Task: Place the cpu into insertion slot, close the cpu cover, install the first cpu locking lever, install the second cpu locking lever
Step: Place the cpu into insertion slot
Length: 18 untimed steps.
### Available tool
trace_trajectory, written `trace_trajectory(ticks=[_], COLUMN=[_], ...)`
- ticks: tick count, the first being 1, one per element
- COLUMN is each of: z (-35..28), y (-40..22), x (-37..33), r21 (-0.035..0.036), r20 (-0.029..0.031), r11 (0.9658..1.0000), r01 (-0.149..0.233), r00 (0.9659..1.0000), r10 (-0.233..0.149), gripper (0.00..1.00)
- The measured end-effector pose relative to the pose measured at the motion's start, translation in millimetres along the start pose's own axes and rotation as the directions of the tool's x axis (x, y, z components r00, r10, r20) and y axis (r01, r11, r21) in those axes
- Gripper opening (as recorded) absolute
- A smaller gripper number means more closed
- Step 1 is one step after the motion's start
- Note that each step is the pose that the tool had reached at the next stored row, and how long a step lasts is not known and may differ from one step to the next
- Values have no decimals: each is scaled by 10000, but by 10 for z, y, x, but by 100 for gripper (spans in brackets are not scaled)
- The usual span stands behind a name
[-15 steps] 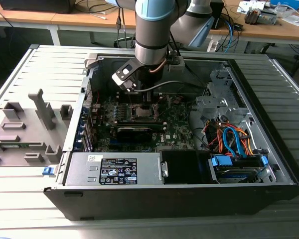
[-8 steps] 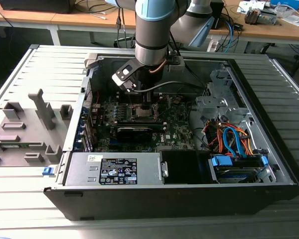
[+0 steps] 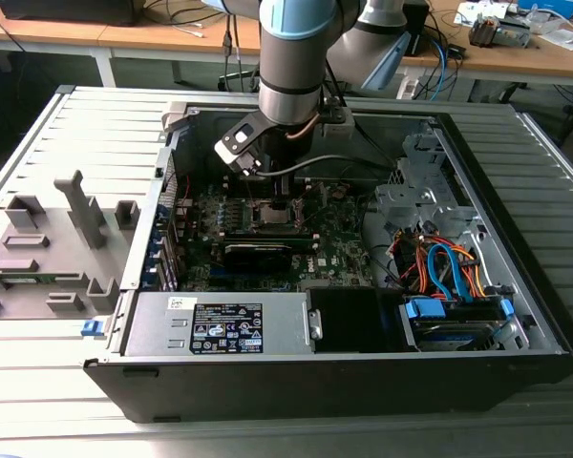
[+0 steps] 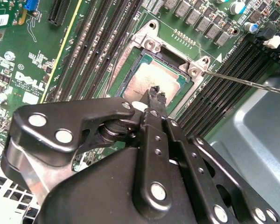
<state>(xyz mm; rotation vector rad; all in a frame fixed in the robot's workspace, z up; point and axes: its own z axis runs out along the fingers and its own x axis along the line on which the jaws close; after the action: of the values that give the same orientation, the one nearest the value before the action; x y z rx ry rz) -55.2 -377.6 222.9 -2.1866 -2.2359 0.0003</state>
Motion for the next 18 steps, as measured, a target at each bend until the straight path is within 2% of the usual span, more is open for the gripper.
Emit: trace_trajectory(ticks=[9,13,18], z=[-25,-60,-91], y=[0,-1,-1], x=[0,0,1], r21=[0,0,-2], r20=[-20,-22,-62], r11=[10000,10000,10000], r01=[0,0,0], r00=[10000,10000,10000], r10=[0,0,0], gripper=[11,11,11])
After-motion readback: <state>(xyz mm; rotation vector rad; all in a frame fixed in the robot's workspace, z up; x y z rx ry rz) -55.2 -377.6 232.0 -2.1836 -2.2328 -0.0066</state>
